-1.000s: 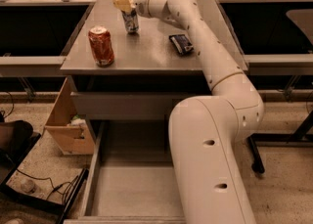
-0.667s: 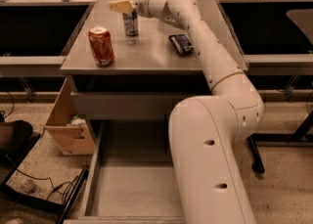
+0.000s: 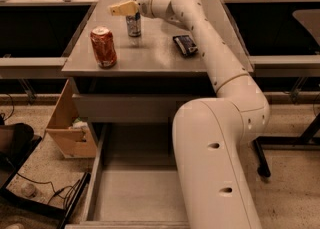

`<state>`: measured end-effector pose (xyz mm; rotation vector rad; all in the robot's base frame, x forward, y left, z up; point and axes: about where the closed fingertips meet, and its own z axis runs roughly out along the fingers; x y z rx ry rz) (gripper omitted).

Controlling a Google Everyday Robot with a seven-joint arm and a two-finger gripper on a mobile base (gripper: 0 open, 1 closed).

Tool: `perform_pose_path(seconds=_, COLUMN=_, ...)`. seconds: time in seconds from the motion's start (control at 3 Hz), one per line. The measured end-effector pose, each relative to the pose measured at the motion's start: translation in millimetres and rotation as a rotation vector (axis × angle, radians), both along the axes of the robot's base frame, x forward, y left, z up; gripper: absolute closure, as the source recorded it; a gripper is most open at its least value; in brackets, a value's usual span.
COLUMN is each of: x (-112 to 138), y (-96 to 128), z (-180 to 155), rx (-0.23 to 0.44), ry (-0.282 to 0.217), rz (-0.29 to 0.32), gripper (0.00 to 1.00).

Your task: Pick redbull can from middle drawer and place on counter

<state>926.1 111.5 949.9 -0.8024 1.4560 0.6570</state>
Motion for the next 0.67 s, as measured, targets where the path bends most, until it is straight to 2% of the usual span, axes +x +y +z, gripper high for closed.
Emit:
perform_pose_path(seconds=0.33, x=-8, y=9, z=12, rx=0.059, ry=-0.020, rz=0.060, gripper=0.00)
perform_pose_path(seconds=0.67, x=-20, y=-5, z=40, rx=0.075, ry=-0.045, rz=0.078, gripper=0.00)
